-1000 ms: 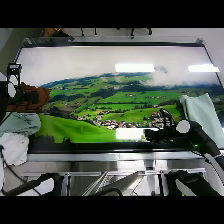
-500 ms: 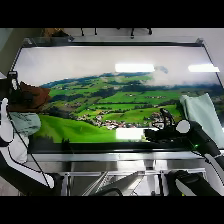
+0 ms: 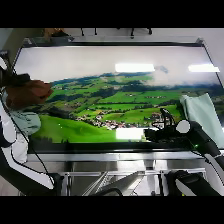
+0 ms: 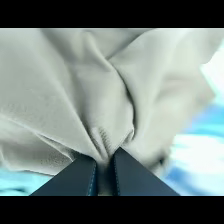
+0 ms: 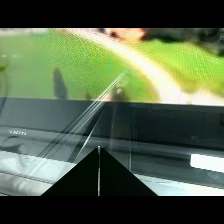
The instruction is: Fold the shirts.
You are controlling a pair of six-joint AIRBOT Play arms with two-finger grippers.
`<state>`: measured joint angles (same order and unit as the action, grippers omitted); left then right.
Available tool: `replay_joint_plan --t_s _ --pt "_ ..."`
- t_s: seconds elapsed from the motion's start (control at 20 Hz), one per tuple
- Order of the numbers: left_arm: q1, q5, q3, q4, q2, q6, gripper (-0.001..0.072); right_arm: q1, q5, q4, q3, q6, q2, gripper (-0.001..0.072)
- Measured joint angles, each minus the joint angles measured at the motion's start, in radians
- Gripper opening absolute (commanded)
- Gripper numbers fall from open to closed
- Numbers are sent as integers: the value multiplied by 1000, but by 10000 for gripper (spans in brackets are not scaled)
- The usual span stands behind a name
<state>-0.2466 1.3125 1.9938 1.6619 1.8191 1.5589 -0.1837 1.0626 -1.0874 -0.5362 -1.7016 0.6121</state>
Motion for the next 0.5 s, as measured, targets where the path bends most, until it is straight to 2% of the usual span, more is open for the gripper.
replay_joint_plan --t_s 0.25,0.5 --pt "195 106 13 -338 -225 -24 14 0 -4 0 0 0 0 24" --pt "477 151 -15 -461 -298 -17 15 0 -13 0 0 0 0 23"
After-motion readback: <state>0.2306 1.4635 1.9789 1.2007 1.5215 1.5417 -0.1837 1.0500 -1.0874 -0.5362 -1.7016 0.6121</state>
